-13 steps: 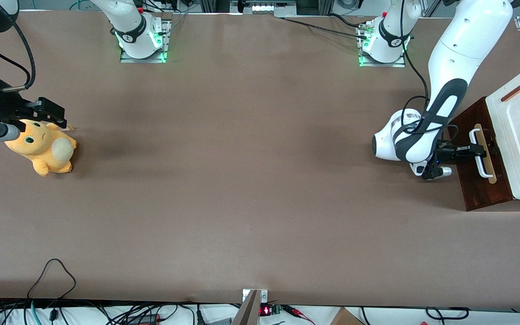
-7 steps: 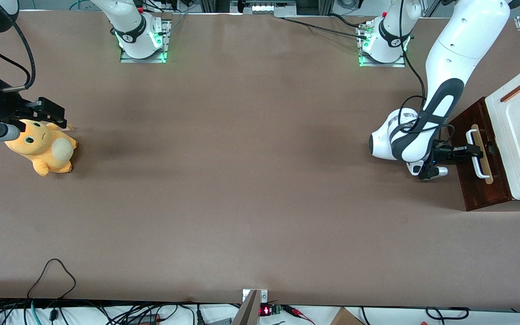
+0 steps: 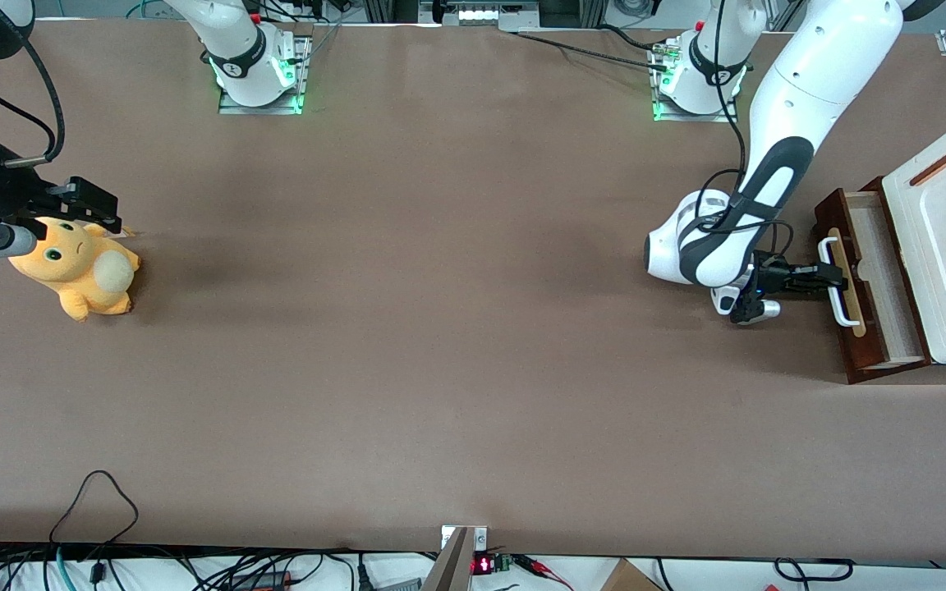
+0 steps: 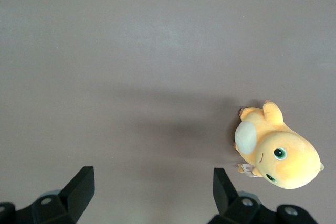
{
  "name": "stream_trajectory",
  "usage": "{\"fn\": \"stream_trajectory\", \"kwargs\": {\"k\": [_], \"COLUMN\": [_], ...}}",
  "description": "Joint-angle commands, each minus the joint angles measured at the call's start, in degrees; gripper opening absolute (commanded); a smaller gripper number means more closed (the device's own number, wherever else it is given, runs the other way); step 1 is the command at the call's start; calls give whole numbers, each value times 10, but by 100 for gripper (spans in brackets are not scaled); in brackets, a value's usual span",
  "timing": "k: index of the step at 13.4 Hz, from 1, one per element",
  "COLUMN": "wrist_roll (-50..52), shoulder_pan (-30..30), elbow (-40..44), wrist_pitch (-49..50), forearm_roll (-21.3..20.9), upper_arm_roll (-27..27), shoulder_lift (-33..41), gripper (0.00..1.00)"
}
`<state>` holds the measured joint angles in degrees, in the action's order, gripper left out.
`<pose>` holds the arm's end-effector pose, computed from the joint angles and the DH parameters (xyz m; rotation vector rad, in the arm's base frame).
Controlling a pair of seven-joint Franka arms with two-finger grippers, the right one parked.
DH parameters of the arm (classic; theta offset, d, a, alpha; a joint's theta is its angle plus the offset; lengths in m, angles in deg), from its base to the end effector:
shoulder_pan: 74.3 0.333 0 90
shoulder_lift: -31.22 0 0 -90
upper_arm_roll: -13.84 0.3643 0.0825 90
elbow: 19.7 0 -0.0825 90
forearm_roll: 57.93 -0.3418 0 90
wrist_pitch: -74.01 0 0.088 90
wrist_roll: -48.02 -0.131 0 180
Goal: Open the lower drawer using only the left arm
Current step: 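Pull the handle away from the cabinet to slide the drawer out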
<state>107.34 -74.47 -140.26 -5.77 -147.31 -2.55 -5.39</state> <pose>0.5326 0.0037 0.2213 -1.5656 0.2194 -0.0214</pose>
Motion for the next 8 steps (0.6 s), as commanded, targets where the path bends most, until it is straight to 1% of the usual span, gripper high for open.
{"fn": "stream_trajectory", "kwargs": {"k": [1, 4, 5, 6, 7, 8], "wrist_roll": [-18, -21, -20, -21, -22, -23], "shoulder_pan": [-17, -18, -18, -18, -18, -18], "elbow": [14, 14, 14, 14, 14, 14], "wrist_pitch": [-12, -12, -13, -13, -12, -12], "forearm_roll": [1, 2, 2, 2, 2, 2], "upper_arm_roll": [-31, -33, -33, -32, -32, -32], "shoulder_lift": [-6, -7, -8, -9, -9, -9], "gripper": [8, 8, 11, 20, 40, 73]}}
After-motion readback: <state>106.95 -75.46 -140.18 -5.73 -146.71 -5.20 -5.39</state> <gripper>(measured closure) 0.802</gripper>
